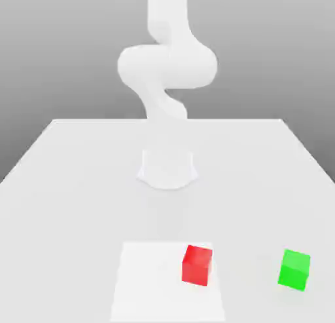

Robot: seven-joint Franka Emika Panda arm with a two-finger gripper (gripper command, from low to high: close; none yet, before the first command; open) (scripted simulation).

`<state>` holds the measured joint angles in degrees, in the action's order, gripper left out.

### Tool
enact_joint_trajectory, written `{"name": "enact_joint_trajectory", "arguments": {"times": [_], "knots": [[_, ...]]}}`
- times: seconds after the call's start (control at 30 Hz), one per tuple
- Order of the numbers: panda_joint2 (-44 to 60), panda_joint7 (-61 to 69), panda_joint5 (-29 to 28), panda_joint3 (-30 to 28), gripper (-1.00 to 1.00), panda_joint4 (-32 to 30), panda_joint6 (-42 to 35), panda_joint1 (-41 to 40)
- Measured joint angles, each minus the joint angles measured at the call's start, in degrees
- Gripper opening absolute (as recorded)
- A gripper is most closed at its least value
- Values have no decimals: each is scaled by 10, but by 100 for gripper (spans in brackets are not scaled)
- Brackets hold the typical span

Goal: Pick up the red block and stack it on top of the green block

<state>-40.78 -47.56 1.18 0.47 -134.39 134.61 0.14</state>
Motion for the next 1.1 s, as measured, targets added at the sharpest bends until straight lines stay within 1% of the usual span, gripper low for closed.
{"name": "enact_joint_trajectory", "arguments": {"times": [0.23,0.43,0.57,0.67,0.87,0.9,1.1], "knots": [[151,-58,26,23,0,-76,84,4],[275,-119,29,50,0,-140,154,5],[358,-173,13,66,0,-182,200,4],[421,-221,-14,67,0,-211,237,10],[546,-263,-59,35,0,-203,338,33],[559,-265,-63,31,-100,-201,350,36],[566,-268,-66,29,-100,-200,356,38]]}}
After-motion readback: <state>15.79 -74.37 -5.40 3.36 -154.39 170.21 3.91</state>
